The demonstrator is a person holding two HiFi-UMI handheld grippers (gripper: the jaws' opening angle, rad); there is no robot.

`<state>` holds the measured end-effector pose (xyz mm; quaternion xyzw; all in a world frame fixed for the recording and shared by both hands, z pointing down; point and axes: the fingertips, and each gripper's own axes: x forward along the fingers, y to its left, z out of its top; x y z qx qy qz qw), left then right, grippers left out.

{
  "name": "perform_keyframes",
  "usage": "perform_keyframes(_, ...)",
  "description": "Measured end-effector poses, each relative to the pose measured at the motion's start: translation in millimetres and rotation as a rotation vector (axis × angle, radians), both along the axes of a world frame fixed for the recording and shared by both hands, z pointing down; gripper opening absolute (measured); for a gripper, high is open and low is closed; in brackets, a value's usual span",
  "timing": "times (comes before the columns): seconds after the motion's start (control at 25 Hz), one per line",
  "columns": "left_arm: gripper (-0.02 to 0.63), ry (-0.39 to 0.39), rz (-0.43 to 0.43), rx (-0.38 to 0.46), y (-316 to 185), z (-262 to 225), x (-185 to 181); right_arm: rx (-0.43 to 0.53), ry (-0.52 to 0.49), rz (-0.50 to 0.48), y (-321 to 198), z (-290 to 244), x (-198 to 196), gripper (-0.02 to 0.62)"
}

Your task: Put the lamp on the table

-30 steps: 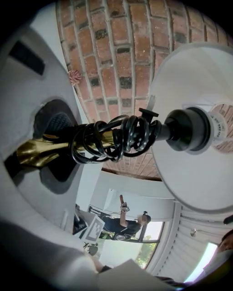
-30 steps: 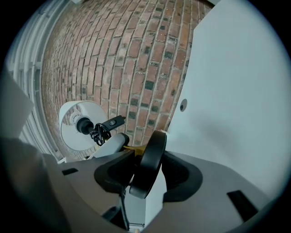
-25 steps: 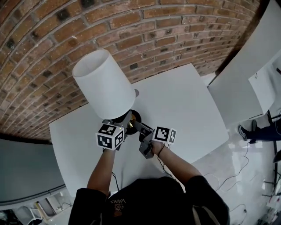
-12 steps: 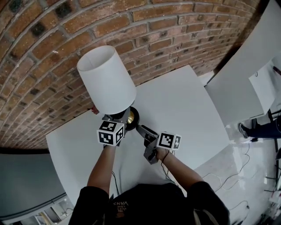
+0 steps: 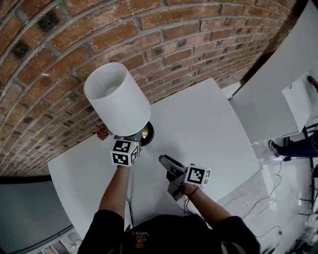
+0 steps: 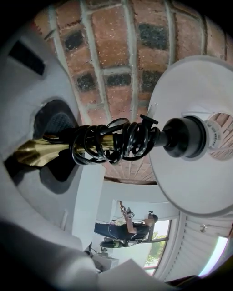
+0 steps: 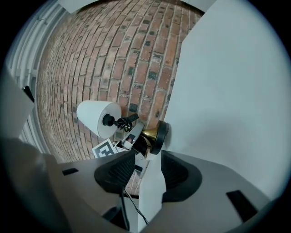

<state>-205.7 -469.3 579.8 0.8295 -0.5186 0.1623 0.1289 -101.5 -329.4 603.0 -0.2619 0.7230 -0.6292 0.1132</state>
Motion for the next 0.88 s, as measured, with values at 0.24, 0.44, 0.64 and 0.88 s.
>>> perform_keyframes(0.24, 0.095, 0.004, 0.017, 0.034, -15, 13, 5, 0.004, 0.01, -0.017, -3, 9, -1, 0.163)
perform_keyframes(0.44, 0.095, -0.003, 0.005, 0.066, -19, 20, 4, -0.005, 0.007, -0.016, -8, 14, 0, 0.163)
perform_keyframes(0.64, 0.097, -0.002, -0.004, 0.109, -17, 22, 4, -0.003, 0.028, 0.005, -15, 18, 8, 0.161)
perform_keyframes(0.88, 0.1, -0.032, 0.013, 0.16, -12, 25, 9, 0.054, 0.017, -0.005, -19, 11, 7, 0.163)
